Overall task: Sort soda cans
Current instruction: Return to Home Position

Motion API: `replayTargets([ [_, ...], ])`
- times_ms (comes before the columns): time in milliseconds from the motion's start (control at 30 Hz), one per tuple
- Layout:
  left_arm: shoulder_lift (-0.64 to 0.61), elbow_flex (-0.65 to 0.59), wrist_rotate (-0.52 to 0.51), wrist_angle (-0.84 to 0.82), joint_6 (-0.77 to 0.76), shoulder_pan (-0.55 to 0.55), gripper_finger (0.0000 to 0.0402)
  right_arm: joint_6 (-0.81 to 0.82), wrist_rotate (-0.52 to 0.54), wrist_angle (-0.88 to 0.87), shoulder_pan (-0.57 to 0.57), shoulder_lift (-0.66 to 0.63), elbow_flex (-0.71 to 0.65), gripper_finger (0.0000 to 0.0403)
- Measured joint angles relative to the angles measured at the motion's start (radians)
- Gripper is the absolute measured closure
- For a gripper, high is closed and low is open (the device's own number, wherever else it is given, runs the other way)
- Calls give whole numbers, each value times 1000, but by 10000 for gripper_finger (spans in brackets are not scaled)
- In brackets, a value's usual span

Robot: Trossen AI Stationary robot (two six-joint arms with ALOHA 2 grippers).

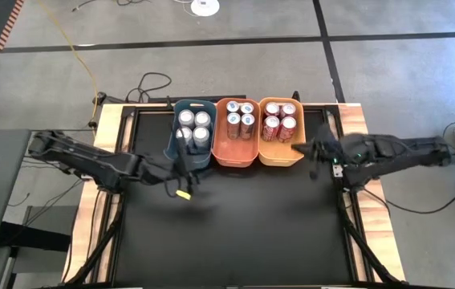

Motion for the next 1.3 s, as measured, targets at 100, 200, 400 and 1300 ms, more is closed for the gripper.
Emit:
replayTargets([
  [100, -92, -49, 69, -15, -18, 21, 156, -124, 10, 188, 135, -44, -90, 403],
  [200, -178, -93, 101, -18, -36, 34, 187, -222, 12, 388, 233, -59, -178, 403],
  [400, -338, -192, 133, -12, -42, 35, 264, -380, 12, 593, 344, -33, -283, 403],
  [1300, -751, -492, 88, -71, -121, 63, 401, -433, -205, 680, 85, -309, -537, 403],
])
